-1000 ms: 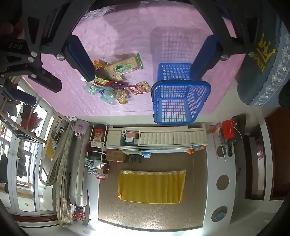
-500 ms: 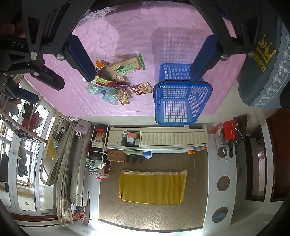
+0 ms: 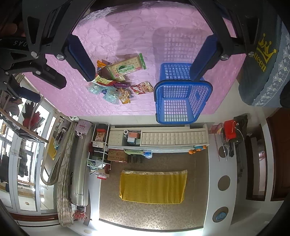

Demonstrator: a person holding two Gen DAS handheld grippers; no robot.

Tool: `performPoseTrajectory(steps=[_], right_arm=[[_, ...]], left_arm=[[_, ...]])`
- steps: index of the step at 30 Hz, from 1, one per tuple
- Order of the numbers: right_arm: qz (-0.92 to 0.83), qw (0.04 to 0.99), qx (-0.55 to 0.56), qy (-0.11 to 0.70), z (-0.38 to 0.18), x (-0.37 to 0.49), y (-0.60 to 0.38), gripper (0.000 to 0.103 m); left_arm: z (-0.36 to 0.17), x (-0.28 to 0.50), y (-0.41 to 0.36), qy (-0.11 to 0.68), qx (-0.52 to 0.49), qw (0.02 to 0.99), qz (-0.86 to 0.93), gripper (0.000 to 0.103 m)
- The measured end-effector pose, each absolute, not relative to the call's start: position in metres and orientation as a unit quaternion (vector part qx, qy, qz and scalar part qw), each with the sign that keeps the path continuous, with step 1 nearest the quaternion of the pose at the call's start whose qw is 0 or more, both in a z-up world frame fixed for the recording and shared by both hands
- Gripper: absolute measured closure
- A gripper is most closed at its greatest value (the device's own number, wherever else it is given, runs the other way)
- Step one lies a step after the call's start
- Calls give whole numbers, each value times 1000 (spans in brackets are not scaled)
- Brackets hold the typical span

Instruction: Organize snacks

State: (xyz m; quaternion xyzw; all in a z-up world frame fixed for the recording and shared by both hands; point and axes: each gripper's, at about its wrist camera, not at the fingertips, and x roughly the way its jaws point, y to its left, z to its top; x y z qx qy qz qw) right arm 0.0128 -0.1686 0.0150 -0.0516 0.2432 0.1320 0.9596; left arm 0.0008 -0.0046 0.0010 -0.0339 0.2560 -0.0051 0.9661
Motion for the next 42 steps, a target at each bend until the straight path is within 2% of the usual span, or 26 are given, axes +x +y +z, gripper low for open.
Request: performPoseTrajectory(steps=[42], right_arm=[[145, 955, -44, 254, 17, 16, -166, 0]], left_arm=[[4, -3, 5, 264, -39, 964, -7, 0]])
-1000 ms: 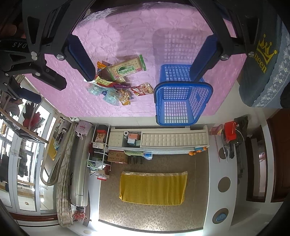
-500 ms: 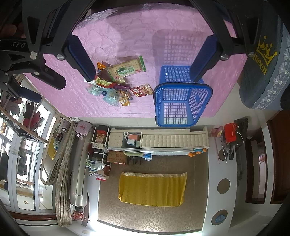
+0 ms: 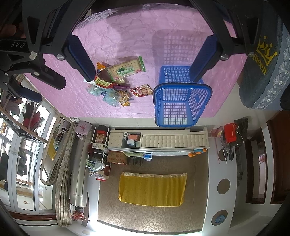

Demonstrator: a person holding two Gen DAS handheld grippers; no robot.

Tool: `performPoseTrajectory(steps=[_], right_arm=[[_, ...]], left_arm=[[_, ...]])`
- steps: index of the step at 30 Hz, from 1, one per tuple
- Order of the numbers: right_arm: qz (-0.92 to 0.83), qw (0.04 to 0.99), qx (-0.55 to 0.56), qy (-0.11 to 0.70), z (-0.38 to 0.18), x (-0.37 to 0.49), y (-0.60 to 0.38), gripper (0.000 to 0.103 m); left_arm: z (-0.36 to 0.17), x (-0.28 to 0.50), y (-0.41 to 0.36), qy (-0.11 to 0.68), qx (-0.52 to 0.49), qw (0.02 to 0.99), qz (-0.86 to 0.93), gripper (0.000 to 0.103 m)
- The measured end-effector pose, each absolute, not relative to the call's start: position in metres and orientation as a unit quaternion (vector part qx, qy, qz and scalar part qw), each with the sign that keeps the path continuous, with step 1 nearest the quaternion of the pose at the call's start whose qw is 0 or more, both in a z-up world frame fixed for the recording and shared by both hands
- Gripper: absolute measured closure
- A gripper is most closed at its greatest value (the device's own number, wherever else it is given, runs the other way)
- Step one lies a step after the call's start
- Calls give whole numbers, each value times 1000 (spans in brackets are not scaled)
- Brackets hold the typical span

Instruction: Organize snacks

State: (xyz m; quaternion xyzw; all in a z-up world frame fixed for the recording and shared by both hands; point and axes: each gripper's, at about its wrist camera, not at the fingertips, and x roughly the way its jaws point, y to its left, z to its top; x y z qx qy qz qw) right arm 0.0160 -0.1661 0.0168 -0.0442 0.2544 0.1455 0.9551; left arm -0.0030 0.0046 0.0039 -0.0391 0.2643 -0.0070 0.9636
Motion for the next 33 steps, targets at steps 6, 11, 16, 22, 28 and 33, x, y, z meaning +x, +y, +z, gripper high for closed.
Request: performPoseTrajectory(steps=[6, 11, 16, 22, 28, 33], right_arm=[[148, 955, -43, 254, 16, 16, -167, 0], [150, 954, -37, 255, 19, 19, -169, 0], [149, 955, -39, 254, 25, 27, -170, 0], [136, 958, -37, 250, 38, 61, -186, 0], [124, 954, -28, 273, 39, 106, -208, 0], [132, 936, -24, 324, 19, 151, -223, 0]], left_arm=[[4, -2, 5, 264, -40, 964, -8, 0], [7, 1, 5, 264, -40, 964, -13, 0], [14, 15, 4, 263, -40, 963, -27, 0], [21, 52, -1, 274, -32, 960, -41, 0], [21, 107, -17, 306, -11, 949, -76, 0], [4, 148, -38, 342, 9, 935, -94, 0]])
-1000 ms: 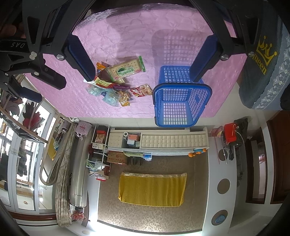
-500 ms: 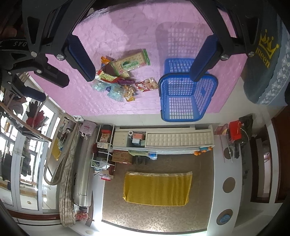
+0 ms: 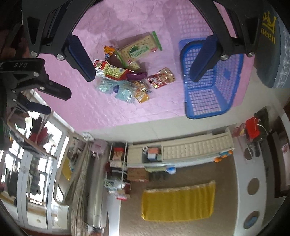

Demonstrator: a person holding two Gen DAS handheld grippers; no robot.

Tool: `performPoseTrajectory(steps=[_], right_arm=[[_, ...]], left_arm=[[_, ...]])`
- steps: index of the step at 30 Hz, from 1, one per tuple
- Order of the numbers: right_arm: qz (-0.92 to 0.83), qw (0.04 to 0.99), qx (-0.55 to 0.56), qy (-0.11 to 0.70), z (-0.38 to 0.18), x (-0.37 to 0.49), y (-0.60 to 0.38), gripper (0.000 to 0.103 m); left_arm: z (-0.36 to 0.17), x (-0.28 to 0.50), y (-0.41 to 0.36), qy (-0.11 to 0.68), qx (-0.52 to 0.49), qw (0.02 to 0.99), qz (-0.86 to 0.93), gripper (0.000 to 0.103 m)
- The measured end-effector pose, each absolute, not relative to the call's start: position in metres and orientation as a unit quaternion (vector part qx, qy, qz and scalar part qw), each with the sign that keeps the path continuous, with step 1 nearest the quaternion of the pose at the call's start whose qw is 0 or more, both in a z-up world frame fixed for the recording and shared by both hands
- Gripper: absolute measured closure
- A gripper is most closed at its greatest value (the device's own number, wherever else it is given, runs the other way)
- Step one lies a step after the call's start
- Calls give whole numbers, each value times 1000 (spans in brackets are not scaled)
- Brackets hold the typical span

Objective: Organize snacks
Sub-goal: 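Reach the left tool to the green-labelled cracker pack while the right tool reaches the red-yellow pouch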

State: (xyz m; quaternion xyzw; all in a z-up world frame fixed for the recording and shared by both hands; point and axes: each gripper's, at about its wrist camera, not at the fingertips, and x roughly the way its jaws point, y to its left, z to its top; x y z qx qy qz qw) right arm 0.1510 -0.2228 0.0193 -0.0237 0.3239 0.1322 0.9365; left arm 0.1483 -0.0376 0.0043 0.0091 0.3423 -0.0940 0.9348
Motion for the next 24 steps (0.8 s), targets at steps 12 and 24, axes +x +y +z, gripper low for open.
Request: performPoseTrajectory(steps=[12, 24], right_arm=[[178, 867, -36, 464, -65, 222, -239, 0], [196, 795, -105, 565, -144, 265, -217, 0]], left_arm=[[-80, 210, -67, 447, 4, 885, -130, 0], [-147, 233, -67, 499, 25, 857, -131, 0]])
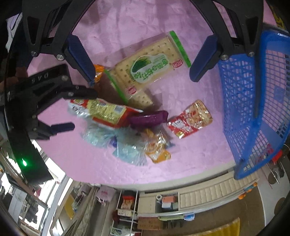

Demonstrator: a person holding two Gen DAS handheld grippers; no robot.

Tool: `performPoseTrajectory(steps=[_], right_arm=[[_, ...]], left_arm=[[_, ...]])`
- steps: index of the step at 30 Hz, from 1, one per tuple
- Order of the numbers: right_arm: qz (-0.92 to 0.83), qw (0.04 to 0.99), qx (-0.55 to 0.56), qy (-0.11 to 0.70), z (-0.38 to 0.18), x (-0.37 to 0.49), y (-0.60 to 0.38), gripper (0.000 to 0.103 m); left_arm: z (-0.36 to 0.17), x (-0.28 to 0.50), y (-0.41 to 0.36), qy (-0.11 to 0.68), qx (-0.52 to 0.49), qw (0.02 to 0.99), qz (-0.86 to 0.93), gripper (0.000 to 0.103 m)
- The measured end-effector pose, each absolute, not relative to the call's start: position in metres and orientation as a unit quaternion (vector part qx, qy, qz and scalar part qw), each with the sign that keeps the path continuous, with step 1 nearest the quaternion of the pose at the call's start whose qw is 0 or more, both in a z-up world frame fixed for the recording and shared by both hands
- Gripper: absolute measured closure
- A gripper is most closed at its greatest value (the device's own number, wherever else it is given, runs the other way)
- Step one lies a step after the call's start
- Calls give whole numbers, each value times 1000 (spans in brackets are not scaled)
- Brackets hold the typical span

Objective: Organize snacks
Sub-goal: 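Reach the left tool to the green-labelled cracker pack while the right tool reaches the red-yellow pouch, then close the left tool on the cracker pack while the right tool grips the red-yellow pouch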

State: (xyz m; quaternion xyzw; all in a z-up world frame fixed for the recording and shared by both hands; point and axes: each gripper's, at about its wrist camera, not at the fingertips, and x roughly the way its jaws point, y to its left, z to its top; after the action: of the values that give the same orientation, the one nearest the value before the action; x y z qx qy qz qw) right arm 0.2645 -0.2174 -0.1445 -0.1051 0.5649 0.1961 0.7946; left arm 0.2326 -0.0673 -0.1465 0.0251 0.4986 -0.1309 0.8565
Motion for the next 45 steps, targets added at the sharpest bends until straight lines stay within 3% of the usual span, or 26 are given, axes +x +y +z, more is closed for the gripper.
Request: performPoseTrajectory(steps=[8, 11, 15, 25, 27, 28, 29, 30, 35, 45], right_arm=[[198, 768, -183, 582, -163, 288, -201, 3], [196, 764, -219, 574, -164, 287, -196, 9], [209, 759, -226, 574, -159, 282, -201, 26], [217, 751, -184, 596, -163, 271, -225, 28], [222, 757, -171, 591, -162, 270, -230, 35], [225, 759, -156, 591, -160, 270, -234, 36], [227, 760, -144, 592, -160, 269, -238, 43], [229, 761, -137, 592, -160, 269, -242, 44], [238, 761, -119, 591, -162, 258, -254, 44], [228, 763, -127, 591, -173, 251, -267, 41]], left_arm=[[-174, 251, -56, 520, 24, 840, -149, 0], [-181, 256, -57, 523, 38, 835, -168, 0], [-189, 258, -63, 523, 60, 824, -211, 0], [-212, 259, -74, 506, 124, 813, -259, 0], [-216, 257, -81, 508, 140, 807, -267, 0], [-220, 257, -85, 516, 147, 800, -268, 3], [-222, 257, -88, 521, 149, 796, -271, 14], [-222, 256, -90, 523, 150, 794, -272, 16], [-214, 248, -90, 535, 122, 794, -261, 43], [-187, 239, -69, 525, 73, 823, -204, 58]])
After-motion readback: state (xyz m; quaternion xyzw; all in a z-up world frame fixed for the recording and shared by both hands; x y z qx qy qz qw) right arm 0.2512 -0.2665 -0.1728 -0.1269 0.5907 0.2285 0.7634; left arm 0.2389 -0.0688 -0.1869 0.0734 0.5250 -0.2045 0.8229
